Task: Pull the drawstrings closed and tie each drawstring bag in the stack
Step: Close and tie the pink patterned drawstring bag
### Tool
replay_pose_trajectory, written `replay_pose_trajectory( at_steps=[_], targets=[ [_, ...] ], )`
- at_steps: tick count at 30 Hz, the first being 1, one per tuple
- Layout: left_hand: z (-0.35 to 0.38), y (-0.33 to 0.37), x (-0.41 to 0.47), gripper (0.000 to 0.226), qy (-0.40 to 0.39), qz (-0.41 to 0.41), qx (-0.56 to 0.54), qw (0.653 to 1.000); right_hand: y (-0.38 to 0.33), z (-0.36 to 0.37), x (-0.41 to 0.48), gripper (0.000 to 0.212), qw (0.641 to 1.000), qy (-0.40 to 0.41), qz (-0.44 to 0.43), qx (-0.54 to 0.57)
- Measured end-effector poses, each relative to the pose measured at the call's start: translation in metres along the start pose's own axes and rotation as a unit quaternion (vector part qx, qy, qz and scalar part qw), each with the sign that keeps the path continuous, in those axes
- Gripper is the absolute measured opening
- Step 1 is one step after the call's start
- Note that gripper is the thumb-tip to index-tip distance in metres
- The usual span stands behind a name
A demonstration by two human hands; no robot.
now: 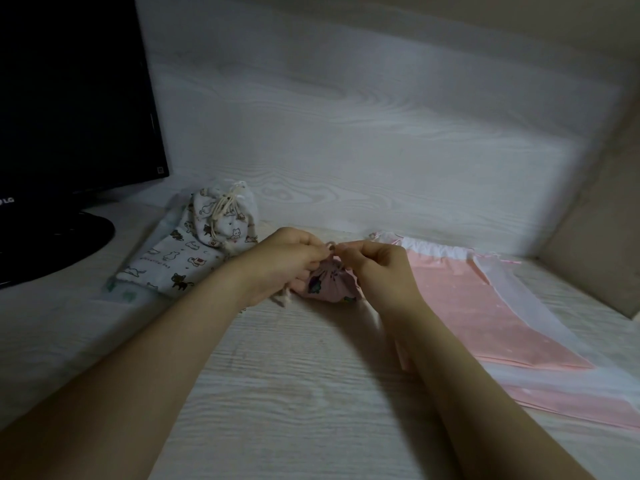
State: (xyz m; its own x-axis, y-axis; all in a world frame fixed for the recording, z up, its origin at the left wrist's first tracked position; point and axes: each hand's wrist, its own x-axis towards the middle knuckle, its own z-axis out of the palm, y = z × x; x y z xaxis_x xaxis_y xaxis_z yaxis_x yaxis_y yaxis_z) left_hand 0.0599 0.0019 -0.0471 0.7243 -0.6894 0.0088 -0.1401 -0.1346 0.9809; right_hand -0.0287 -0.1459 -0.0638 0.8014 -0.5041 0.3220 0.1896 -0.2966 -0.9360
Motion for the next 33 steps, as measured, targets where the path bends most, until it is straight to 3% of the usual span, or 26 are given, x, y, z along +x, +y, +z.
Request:
replay_pose_trajectory(
  at_steps=[5, 7, 12, 22, 29, 33],
  targets=[
    [-0.008, 0.004, -0.006, 0.026, 0.064, -0.011, 0.104, 0.992, 0.0, -0.004, 0.002, 0.027, 0.992, 0.033, -0.043, -0.117],
    [-0.012, 0.003, -0.006, 0.033, 0.069, -0.008, 0.101, 0.993, 0.002, -0.007, 0.002, 0.027, 0.981, 0.05, -0.073, -0.175],
    [-0.013, 0.004, -0.005, 0.025, 0.063, 0.012, 0.078, 0.995, 0.0, -0.009, 0.002, 0.02, 0.956, 0.101, -0.1, -0.255],
    [-0.013, 0.0, 0.0, 0.027, 0.008, 0.007, 0.005, 1.0, 0.002, -0.007, 0.004, 0.05, 0.978, 0.113, -0.017, -0.175],
    [-0.001, -0.002, 0.004, 0.032, 0.066, 0.033, -0.074, 0.995, 0.008, -0.006, 0.008, 0.043, 0.988, 0.071, 0.02, -0.133],
    [0.004, -0.003, 0.008, 0.02, 0.092, 0.044, -0.169, 0.98, 0.01, -0.006, 0.01, 0.037, 0.988, 0.068, 0.014, -0.136]
  ],
)
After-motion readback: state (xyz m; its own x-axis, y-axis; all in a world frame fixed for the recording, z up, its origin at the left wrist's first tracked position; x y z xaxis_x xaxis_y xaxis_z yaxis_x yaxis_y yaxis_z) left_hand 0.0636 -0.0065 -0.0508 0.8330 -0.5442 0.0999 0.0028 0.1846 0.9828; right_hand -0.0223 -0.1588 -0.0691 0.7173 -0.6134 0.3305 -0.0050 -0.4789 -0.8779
